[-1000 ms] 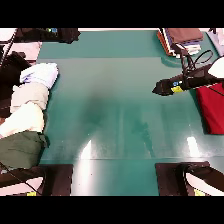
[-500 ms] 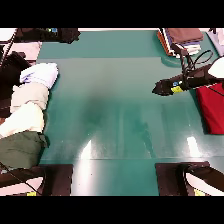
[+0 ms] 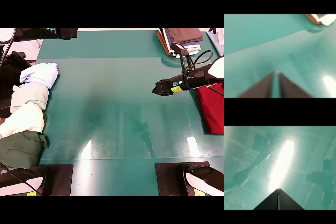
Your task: Fold the shirts.
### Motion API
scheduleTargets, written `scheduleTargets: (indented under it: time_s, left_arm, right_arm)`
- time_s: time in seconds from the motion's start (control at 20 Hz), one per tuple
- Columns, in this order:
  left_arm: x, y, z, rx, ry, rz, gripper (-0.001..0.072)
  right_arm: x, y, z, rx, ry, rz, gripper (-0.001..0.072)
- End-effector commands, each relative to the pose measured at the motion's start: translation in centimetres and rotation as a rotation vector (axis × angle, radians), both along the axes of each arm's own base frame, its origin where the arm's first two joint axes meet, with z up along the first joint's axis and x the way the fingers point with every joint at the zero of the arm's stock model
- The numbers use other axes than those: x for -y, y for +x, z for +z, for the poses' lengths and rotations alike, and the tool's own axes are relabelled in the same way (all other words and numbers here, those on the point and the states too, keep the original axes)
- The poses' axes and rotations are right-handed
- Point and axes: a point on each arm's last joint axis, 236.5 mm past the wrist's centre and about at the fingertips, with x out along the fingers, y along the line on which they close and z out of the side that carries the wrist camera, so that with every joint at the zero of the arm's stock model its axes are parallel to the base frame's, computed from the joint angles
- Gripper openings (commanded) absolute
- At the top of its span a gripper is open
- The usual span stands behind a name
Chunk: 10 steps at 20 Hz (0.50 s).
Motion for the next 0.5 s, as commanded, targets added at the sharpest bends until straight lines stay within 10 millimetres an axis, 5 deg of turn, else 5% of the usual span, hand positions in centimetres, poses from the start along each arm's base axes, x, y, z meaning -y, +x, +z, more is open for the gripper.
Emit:
scheduleTargets:
  time_s: [0.0,0.2,0.45]
  left_arm:
    - [-5.3,2.9,-1.2,0.052,0.189,0.181,0.0628]
    - [-15.3,7.6,-10.8,-0.174,0.289,0.414,0.0630]
    - [-25.5,9.2,-25.8,-0.515,0.346,0.563,0.0630]
  right_arm:
    - [-0.1,-0.1,0.0,-0.001,0.001,0.002,0.0017]
    - [-0.1,-0.1,0.0,-0.002,0.001,0.002,0.0018]
    - [-0.1,-0.1,0.0,-0.002,0.001,0.002,0.0018]
